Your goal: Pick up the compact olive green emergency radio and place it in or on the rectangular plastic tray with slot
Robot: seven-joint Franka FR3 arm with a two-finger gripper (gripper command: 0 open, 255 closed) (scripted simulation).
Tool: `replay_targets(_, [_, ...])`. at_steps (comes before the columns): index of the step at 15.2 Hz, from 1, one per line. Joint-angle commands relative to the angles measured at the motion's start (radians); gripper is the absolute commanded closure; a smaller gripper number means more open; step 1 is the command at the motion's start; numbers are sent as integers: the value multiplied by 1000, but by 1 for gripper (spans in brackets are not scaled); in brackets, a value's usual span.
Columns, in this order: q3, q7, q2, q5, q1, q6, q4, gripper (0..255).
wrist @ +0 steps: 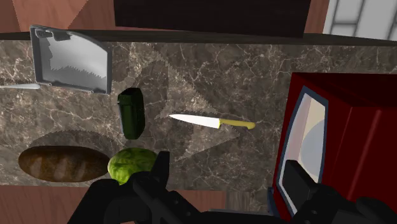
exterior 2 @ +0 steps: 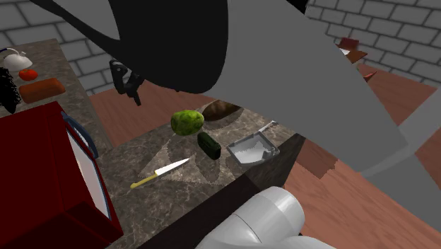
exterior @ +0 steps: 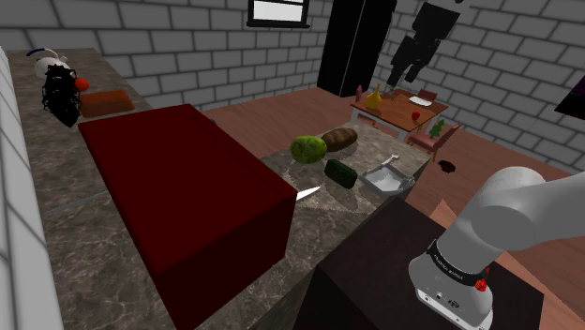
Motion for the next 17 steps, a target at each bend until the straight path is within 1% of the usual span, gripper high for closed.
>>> replay_targets(1, [0, 0, 0, 0, 0, 0, 0, 0])
replay_targets(9, [-93, -111, 78, -49, -20, 242, -173, 0])
replay_targets(13, [-142, -168, 155, -69, -30, 370, -229, 0])
replay_targets(17, [-193, -226, 256, -81, -37, 500, -262, 0])
